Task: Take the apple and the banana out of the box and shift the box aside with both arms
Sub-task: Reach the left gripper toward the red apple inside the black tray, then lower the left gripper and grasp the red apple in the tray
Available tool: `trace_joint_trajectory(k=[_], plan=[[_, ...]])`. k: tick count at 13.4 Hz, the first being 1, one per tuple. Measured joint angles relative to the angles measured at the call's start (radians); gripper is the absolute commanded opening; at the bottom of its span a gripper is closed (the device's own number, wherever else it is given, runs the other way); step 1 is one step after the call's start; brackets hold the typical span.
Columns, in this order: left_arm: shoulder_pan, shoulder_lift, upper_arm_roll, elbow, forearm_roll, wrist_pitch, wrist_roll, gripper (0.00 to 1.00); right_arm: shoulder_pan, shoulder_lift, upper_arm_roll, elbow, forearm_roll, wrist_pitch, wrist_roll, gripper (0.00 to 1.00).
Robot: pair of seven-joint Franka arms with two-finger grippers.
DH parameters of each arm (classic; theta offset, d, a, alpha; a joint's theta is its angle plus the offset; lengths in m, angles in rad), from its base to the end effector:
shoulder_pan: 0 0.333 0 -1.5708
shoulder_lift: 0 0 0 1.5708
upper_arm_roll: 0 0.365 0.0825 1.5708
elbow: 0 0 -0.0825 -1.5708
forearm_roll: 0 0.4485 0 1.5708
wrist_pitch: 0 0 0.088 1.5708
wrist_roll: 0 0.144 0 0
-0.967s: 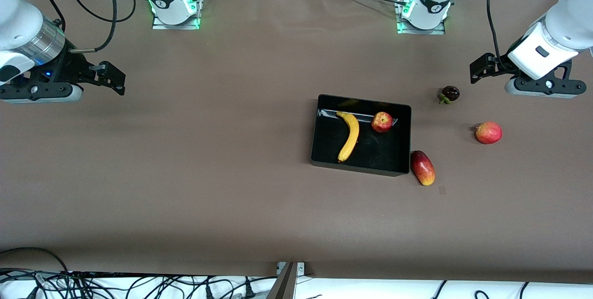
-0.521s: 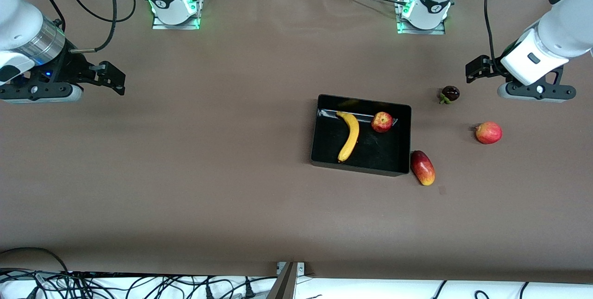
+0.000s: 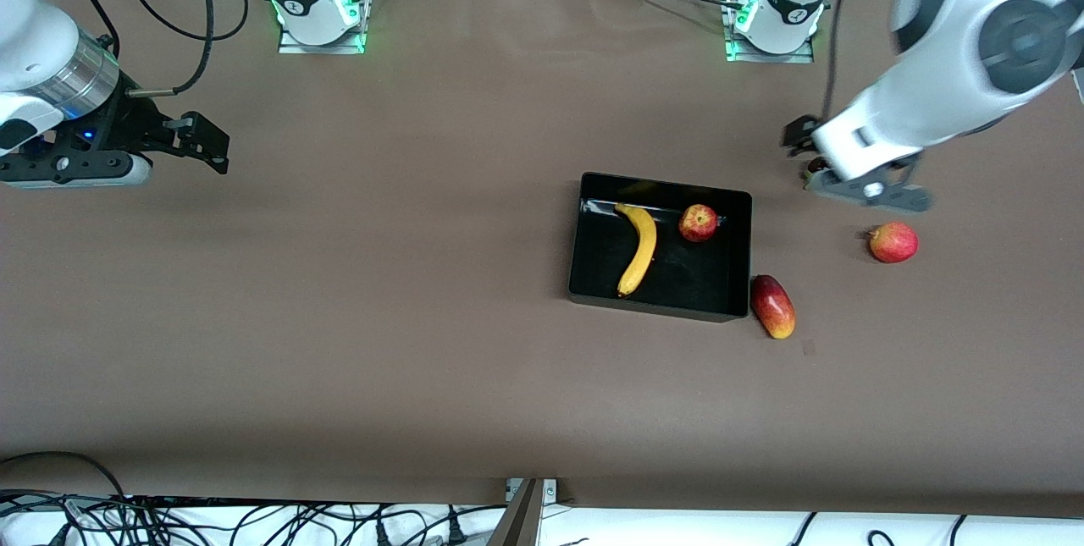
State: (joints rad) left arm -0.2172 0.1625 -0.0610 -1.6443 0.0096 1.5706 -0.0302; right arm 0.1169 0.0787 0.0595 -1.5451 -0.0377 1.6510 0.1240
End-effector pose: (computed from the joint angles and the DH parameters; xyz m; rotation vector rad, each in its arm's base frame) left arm 0.6237 -0.1745 0.4948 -3.0607 0.3838 0.3613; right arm 0.6460 0.1085 0.6076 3.1116 0.0851 0.0497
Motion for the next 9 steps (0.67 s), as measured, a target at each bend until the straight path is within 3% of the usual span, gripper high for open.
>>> trace_joint_trajectory(k=[5, 9], plan=[[-0.074, 0.189, -0.006, -0.017, 0.0, 0.197, -0.23, 1.0, 0.0, 0.0, 0.0, 0.0, 0.0, 0.0, 0.0, 1.0], [-0.083, 0.257, -0.008, -0.167, 0.0, 0.457, -0.269, 1.0, 0.0, 0.0, 0.0, 0.0, 0.0, 0.0, 0.0, 1.0]])
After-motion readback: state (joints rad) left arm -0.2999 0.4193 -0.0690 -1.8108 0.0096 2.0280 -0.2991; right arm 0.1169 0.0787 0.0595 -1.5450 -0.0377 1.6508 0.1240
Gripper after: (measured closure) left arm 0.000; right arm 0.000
